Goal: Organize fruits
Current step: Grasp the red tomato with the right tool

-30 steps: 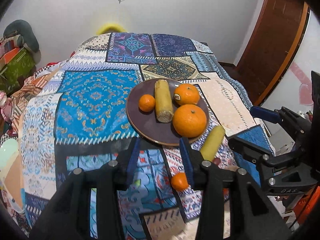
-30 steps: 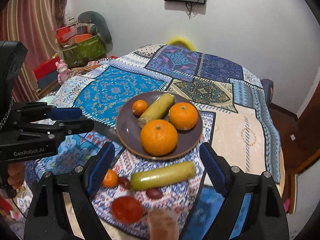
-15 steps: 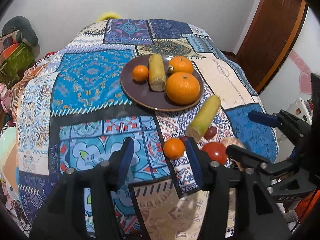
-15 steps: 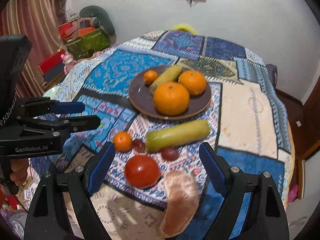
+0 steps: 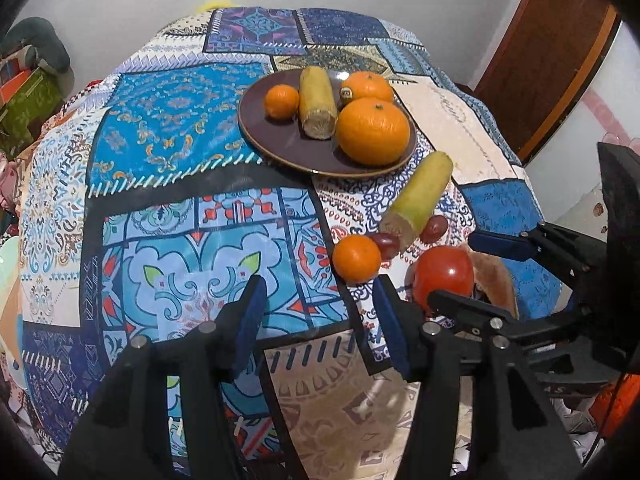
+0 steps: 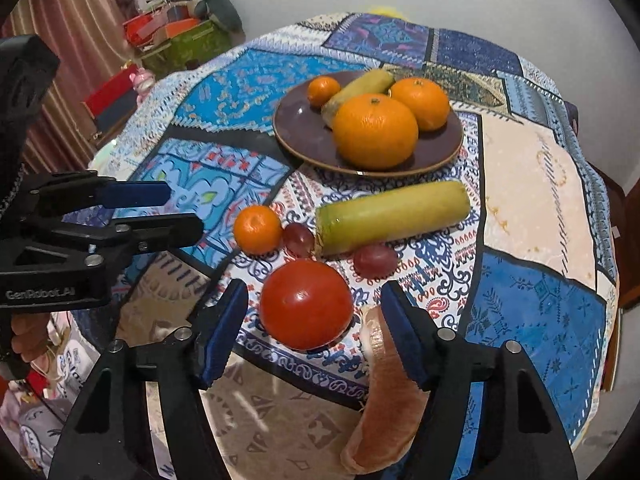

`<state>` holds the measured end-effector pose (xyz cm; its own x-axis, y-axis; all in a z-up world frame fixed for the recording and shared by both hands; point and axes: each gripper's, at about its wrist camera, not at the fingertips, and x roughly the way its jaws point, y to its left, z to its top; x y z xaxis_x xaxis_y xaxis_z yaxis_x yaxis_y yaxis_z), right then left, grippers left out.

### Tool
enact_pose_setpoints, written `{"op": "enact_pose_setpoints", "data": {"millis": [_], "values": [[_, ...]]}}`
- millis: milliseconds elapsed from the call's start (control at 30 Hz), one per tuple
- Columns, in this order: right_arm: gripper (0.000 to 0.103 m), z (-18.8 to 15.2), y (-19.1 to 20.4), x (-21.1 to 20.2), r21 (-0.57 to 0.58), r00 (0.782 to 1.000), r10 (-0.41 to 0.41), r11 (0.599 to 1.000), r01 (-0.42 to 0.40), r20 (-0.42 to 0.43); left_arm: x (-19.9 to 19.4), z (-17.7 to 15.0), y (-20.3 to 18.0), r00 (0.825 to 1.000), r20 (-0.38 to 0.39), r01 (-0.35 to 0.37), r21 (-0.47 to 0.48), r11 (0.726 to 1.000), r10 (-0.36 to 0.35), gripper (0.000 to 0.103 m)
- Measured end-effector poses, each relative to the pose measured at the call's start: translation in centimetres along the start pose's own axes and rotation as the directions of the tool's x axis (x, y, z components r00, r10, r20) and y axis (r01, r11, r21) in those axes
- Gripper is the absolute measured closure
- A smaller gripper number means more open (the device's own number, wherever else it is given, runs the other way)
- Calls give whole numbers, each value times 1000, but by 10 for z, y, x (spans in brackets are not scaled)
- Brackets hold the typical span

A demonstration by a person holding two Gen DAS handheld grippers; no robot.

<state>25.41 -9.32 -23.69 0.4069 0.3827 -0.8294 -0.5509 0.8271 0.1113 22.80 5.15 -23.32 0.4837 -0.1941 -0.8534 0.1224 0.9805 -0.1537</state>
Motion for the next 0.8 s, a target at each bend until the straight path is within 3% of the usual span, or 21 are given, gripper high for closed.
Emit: {"op": "enact_pose_setpoints", "data": {"millis": [300, 533, 800], "values": [[54, -4, 1, 9, 10, 997, 67, 998, -67, -27, 13, -3, 1, 999, -33, 9, -11, 1000, -10, 48], [56, -4, 3, 8, -8, 998, 62, 998, -62, -20, 18, -2, -4, 999, -36, 14, -5, 1000, -14, 48], [56, 1, -14, -15, 15, 999, 14, 1000, -15, 51, 26, 6, -18, 1000, -28, 14, 36, 999, -13, 48]]}}
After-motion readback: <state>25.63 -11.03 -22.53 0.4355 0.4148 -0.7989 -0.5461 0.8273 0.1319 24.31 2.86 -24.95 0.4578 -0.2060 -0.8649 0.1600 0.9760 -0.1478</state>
